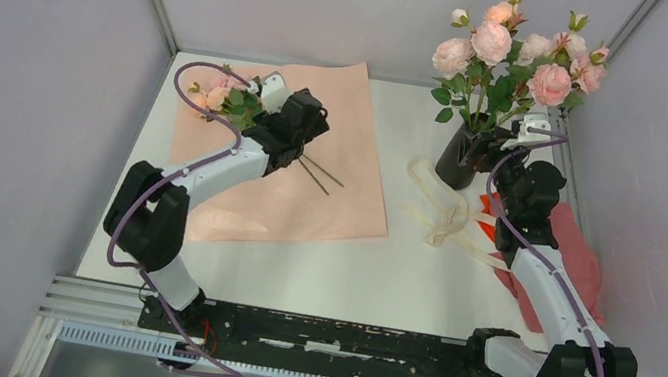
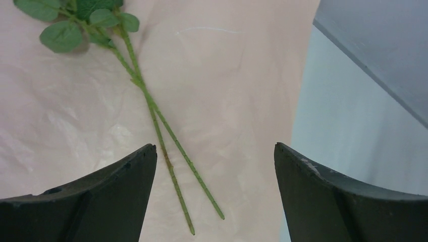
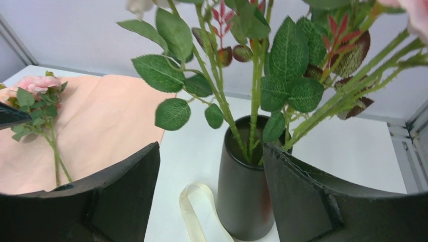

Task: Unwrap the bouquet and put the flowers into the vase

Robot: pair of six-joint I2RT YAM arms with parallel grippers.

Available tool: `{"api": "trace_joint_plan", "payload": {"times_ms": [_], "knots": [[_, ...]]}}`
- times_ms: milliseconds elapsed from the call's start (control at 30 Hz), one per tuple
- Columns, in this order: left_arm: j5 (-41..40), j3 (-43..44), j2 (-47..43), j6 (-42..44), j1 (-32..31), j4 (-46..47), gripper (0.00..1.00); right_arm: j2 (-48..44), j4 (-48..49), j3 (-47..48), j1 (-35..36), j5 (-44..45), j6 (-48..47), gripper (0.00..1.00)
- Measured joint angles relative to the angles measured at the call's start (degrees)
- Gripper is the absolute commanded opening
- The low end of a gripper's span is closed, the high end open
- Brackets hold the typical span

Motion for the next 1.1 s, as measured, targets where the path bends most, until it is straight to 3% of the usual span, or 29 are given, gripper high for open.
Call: {"api": "trace_joint_plan", "payload": {"times_ms": [167, 567, 1100], "knots": [[-1.8, 2.4, 2.1, -9.3, 0.6, -5.3, 0.89, -3.1, 0.2, 0.0, 1.7, -0.2, 0.1, 0.80], [1.9, 9.7, 16.4, -28.0, 2.4, -10.7, 0.85, -3.9, 0.5, 0.0, 3.2, -0.2, 0.0, 0.80], [3.4, 12.2, 21.9, -32.7, 3.7, -12.3, 0.85, -3.6, 0.5, -0.3, 3.2, -0.2, 0.0, 0.79]]}}
